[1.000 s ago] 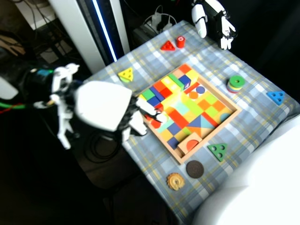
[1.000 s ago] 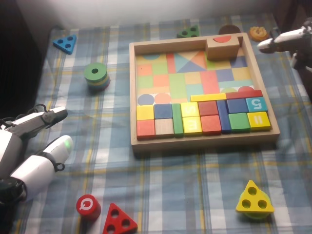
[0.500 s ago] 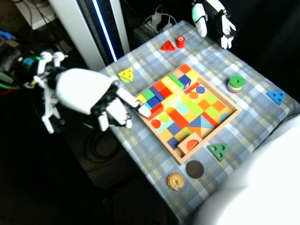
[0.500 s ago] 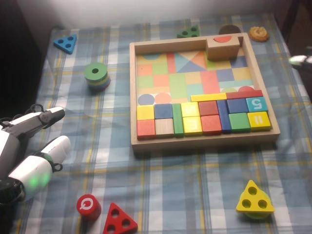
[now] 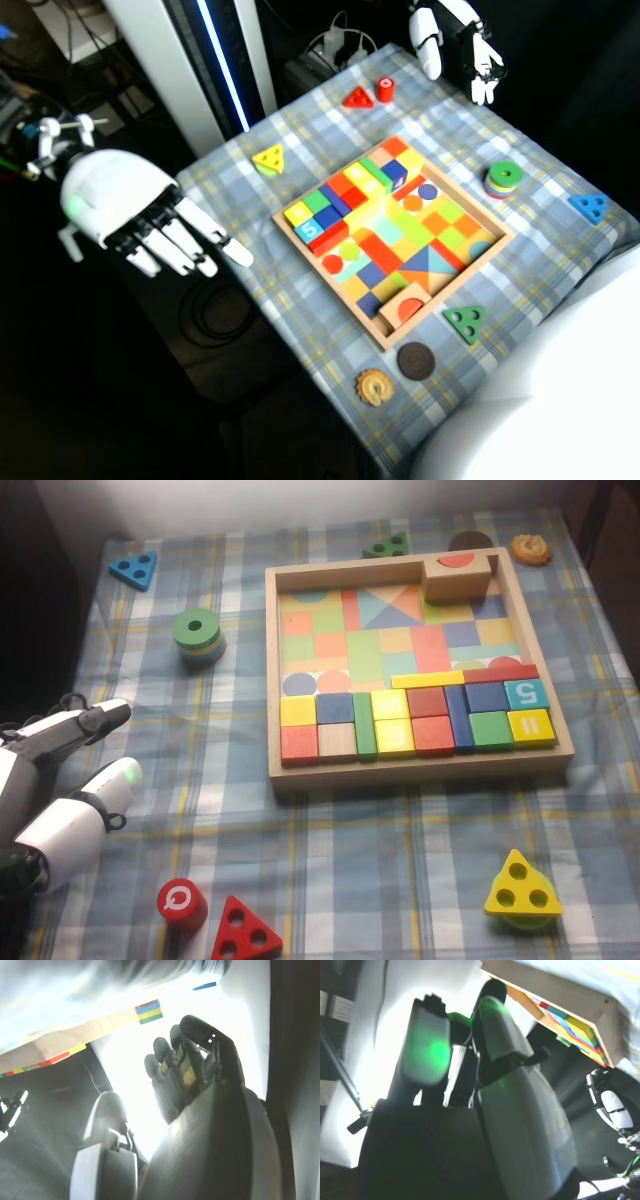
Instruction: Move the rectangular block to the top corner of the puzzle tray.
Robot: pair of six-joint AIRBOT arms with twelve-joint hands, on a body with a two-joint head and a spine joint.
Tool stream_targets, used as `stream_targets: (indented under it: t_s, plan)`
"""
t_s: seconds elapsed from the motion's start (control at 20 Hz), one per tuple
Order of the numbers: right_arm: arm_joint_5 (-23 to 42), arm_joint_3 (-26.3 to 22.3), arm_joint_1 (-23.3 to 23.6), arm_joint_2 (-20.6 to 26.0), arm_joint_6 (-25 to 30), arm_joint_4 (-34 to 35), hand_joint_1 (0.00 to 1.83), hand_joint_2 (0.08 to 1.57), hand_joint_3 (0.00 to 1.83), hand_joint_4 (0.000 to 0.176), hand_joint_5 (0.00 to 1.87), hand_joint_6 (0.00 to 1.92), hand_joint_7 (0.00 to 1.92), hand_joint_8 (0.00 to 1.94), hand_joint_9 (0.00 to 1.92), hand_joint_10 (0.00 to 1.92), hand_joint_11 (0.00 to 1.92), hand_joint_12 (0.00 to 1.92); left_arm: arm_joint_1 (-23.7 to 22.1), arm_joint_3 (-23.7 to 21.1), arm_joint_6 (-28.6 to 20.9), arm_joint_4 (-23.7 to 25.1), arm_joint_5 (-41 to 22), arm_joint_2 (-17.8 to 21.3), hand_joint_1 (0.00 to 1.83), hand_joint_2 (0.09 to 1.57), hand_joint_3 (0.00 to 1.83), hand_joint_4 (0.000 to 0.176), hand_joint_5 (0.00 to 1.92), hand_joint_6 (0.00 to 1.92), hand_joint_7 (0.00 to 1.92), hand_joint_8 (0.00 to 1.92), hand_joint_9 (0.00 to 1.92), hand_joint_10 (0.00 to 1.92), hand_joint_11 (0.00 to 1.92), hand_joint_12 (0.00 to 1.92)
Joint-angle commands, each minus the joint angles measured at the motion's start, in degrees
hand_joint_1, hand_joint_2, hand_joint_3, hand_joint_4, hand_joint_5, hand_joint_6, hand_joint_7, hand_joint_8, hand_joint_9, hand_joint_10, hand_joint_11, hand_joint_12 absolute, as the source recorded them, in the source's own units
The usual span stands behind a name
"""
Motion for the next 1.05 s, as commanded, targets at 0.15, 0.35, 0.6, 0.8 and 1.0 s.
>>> stream_targets:
  t_s: [0.15,0.35,0.6,0.8,1.0]
  plan:
    - [12.21,-3.05,0.11,-1.38,-7.75,0.91,0.0,1.16,0.0,0.0,0.24,0.0,0.2,0.0,0.14,0.01,0.0,0.59,-0.15,0.22,-0.46,1.92,-6.79,0.33,0.48,1.28,0.0,0.046,0.56,0.0,0.54,0.0,0.39,0.0,0.0,1.12]
    - [14.51,-3.8,0.17,-4.16,-8.42,2.6,0.0,1.16,0.0,0.0,0.25,0.0,0.22,0.0,0.17,0.01,0.0,0.65,-0.08,0.16,-0.46,1.32,-7.61,0.25,0.5,1.28,0.0,0.039,0.56,0.0,0.55,0.0,0.41,0.01,0.0,1.17]
    - [17.44,-4.54,0.28,-6.74,-8.42,5.3,0.0,1.15,0.0,0.0,0.27,0.0,0.24,0.0,0.18,0.01,0.0,0.62,0.0,0.42,-0.43,1.59,-6.83,0.19,0.46,1.29,0.0,0.045,0.55,0.0,0.55,0.0,0.41,0.01,0.0,1.13]
    - [18.86,-4.95,0.26,-7.47,-8.42,6.07,0.0,1.16,0.0,0.003,0.27,0.0,0.25,0.01,0.21,0.01,0.0,0.76,-0.01,0.45,-0.44,1.59,-7.5,-0.31,0.51,1.28,0.0,0.03,0.57,0.0,0.56,0.0,0.42,0.01,0.0,1.19]
    - [19.36,-5.23,0.5,-8.34,-8.42,6.51,0.0,1.2,0.01,0.0,0.28,0.0,0.27,0.01,0.23,0.01,0.0,0.8,-0.06,1.15,-0.45,1.62,-7.35,-0.78,0.51,1.28,0.0,0.043,0.56,0.0,0.54,0.0,0.4,0.01,0.0,1.1]
